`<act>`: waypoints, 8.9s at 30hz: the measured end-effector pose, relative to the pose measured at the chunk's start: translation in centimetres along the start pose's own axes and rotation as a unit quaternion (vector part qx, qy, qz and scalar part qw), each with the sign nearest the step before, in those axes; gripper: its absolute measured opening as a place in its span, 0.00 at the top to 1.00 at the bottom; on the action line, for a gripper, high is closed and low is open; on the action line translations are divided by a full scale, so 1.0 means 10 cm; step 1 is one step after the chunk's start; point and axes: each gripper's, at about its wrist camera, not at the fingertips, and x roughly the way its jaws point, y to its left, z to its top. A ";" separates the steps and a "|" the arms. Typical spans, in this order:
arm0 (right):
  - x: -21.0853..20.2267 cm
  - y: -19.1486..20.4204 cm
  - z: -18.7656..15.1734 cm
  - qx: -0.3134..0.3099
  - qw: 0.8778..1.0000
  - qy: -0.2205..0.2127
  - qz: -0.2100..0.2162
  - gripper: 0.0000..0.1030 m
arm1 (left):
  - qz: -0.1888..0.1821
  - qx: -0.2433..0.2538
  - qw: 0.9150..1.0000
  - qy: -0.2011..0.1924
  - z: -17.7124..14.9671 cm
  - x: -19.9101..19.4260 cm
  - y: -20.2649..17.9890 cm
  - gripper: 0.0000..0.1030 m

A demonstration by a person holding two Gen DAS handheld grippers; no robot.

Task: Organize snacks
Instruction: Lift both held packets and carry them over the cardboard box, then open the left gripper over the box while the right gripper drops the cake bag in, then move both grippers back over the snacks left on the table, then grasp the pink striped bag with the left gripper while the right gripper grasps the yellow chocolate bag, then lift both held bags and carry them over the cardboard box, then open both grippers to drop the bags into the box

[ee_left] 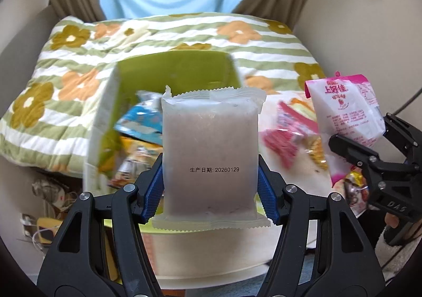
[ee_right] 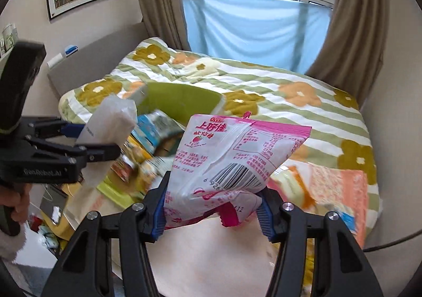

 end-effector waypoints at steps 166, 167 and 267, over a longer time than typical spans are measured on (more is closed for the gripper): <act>0.46 -2.01 -1.51 0.057 0.969 0.239 -0.022 0.45 | -0.049 0.118 0.979 0.160 0.12 1.65 -1.96 0.34; 0.45 -1.97 -1.46 0.054 0.970 0.236 -0.020 0.45 | -0.048 0.113 0.980 0.153 0.11 1.59 -1.95 0.34; 0.90 0.31 0.46 0.166 0.984 0.046 0.038 0.16 | -0.059 -0.010 0.996 0.066 0.05 0.47 0.85 0.00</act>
